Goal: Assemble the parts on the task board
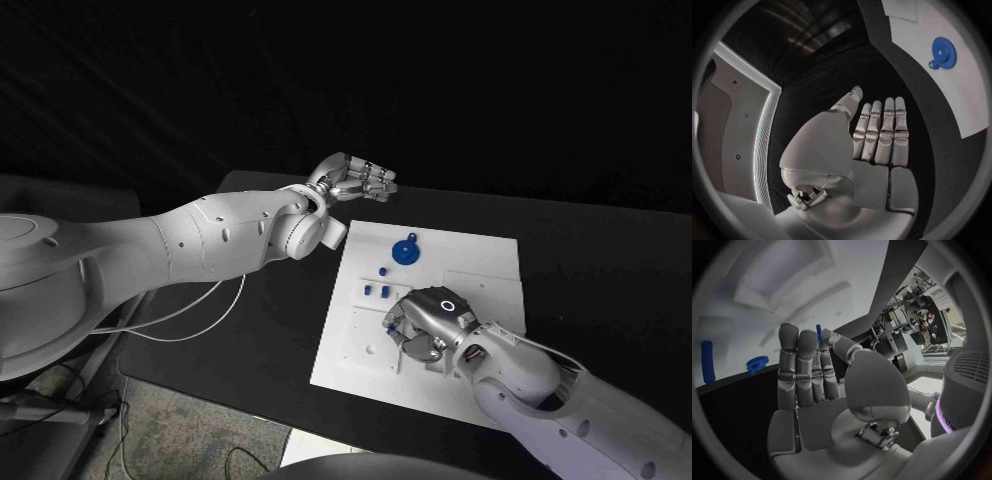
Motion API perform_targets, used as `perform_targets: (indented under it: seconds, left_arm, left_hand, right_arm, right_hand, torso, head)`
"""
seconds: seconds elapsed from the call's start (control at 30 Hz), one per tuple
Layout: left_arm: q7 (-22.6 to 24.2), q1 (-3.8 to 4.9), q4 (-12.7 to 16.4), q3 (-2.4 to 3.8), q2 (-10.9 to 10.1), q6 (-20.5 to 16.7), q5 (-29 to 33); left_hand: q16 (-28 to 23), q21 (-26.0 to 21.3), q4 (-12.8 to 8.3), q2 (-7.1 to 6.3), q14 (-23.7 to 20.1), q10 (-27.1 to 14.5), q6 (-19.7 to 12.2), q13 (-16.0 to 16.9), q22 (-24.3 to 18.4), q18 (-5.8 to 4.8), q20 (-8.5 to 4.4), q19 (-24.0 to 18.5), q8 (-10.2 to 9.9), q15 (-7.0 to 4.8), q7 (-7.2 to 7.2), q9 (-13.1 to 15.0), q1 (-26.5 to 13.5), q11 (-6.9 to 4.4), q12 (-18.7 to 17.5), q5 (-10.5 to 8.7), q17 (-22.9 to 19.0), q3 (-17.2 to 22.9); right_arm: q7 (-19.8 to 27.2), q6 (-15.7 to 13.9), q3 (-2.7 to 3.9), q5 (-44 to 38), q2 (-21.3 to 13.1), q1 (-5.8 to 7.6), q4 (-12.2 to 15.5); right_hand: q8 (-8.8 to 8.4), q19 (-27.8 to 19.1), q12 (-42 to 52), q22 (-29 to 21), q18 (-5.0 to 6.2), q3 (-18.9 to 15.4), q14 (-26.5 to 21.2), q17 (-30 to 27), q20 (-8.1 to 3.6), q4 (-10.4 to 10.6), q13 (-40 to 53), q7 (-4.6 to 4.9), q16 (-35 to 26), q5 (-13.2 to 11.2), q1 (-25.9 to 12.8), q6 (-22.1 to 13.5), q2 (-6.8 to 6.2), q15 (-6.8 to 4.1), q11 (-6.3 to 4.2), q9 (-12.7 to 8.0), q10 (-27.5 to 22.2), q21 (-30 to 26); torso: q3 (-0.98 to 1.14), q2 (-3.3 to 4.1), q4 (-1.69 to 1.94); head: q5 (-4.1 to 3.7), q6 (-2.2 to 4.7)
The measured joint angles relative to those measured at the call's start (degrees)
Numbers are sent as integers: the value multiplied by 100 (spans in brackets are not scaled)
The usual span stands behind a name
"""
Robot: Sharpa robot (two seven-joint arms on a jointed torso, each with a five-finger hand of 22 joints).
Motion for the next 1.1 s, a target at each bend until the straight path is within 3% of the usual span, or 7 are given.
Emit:
perform_targets:
  seconds: [0.53, 1.1]
  left_arm:
    - [-22, 2, 11, 0, -30, 23, 8]
    - [-33, 4, 21, 0, -35, 39, 14]
  left_hand:
    - [0, 0, 15, -1, 0, -20, 0, 0, -27, 0, 0, 0, 0, 0, 0, 0, -1, 21, 0, 0, 0, -15]
    - [0, 0, 15, -1, 0, -20, 0, 0, -26, 0, 0, 0, 0, 0, 0, 0, -1, 20, 0, 0, 0, -15]
  right_arm:
    - [19, -5, -39, -44, 41, -9, -180]
    - [4, -44, -55, -97, 102, -8, -241]
  right_hand:
    - [-1, 0, -1, 20, 0, -7, 0, -6, 2, -7, 2, 6, 0, 5, 0, -7, -1, 0, 2, 2, -18, -3]
    - [-15, 1, -11, 78, 0, -14, 0, -25, 4, -14, 5, -16, 0, 5, -41, -3, 8, 1, -5, -3, -15, -33]
  torso:
    - [-1, -3, -7]
    - [3, -3, -5]
  head:
    - [9, -68]
    - [37, -90]
